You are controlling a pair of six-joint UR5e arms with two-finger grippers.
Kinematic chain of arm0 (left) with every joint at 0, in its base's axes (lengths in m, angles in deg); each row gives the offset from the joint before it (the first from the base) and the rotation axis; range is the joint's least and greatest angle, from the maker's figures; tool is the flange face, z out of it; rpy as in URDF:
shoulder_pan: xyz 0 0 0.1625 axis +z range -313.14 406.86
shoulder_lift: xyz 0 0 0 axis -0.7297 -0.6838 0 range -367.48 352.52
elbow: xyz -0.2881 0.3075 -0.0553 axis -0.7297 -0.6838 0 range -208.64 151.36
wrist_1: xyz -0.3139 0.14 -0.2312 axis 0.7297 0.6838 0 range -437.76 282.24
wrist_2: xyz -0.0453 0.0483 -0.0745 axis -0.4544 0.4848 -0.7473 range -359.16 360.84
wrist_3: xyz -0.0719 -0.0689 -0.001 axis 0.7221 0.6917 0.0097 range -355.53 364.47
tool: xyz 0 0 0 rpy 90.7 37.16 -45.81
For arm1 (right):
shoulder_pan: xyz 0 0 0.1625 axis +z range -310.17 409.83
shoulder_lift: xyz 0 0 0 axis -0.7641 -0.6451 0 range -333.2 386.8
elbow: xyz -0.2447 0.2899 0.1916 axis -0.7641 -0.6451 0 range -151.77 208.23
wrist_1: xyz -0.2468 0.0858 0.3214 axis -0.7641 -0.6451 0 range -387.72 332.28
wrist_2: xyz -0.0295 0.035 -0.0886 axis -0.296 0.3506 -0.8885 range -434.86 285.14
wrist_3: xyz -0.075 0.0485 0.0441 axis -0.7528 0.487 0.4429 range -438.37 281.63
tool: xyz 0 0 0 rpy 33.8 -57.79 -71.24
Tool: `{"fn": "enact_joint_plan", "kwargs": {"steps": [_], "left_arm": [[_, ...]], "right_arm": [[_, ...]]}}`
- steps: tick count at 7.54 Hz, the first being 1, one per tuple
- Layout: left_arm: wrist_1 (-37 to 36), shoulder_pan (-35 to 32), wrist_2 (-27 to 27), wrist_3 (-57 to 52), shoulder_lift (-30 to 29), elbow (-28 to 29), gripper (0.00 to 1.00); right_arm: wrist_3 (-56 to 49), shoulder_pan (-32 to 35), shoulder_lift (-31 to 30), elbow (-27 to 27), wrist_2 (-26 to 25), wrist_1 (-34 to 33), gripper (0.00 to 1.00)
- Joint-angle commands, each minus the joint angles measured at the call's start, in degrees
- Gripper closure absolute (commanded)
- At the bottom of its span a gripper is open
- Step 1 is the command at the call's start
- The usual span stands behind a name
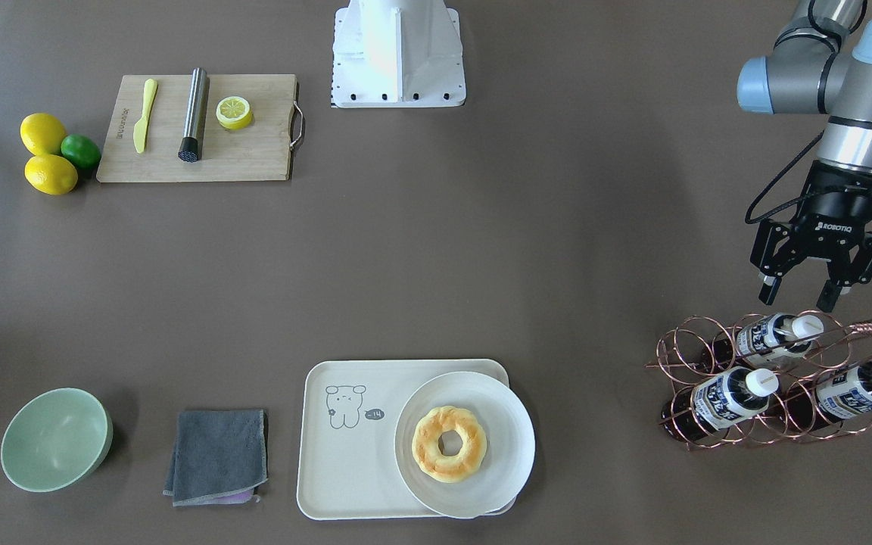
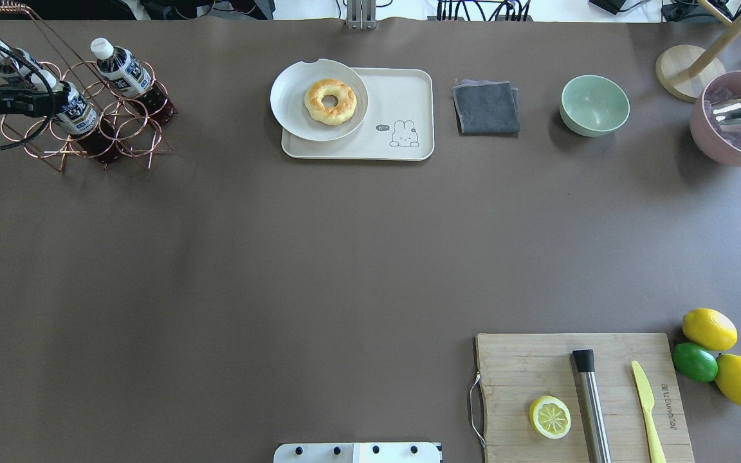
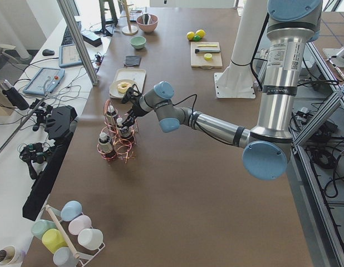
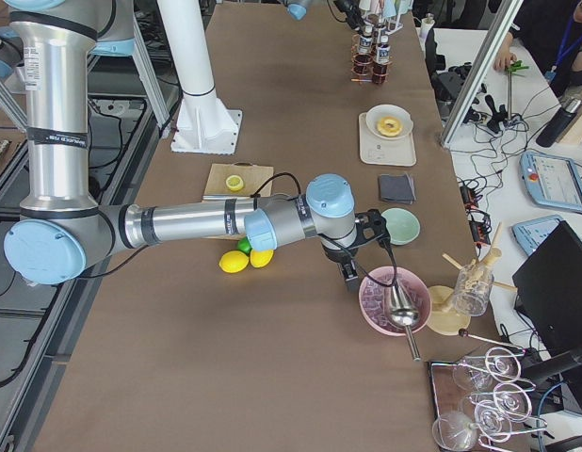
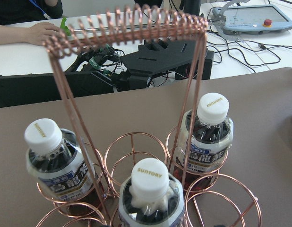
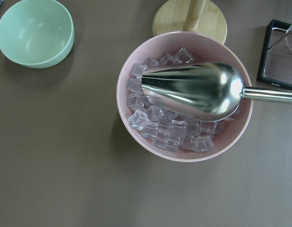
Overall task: Place tea on tray
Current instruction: 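Lower the left gripper around a tea bottle in the copper rack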
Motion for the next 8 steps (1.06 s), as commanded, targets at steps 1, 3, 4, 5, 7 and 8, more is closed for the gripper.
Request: {"fn": "enact_joint_plan", "kwargs": {"steps": [1, 3, 4, 5, 7, 8], "left_arm": [[0.12, -0.49, -0.04, -1.19, -2.36, 2.18, 0.22], [0.2, -1.81, -0.04, -3.39, -2.28, 2.97, 0.23], [0.2, -1.9, -0.04, -3.4, -2.36, 3.15, 0.24], [0.29, -1.9, -0.04, -3.22, -2.36, 3.41, 0.25], [0.29, -1.81, -0.04, -2.78, -2.45, 3.5, 0.29], [0.29, -1.81, -0.04, -2.69, -2.45, 3.5, 0.3]], "right_arm": [[0.01, 0.0, 0.0, -0.01, -0.09, 0.0, 0.0], [0.01, 0.0, 0.0, -0.01, -0.09, 0.09, 0.0], [0.01, 0.0, 0.0, -0.01, -0.09, 0.09, 0.0], [0.01, 0.0, 0.0, -0.01, -0.09, 0.09, 0.0], [-0.08, 0.0, 0.0, -0.01, -0.09, 0.09, 0.0], [-0.08, 0.0, 0.0, -0.01, -0.09, 0.09, 0.0]]}}
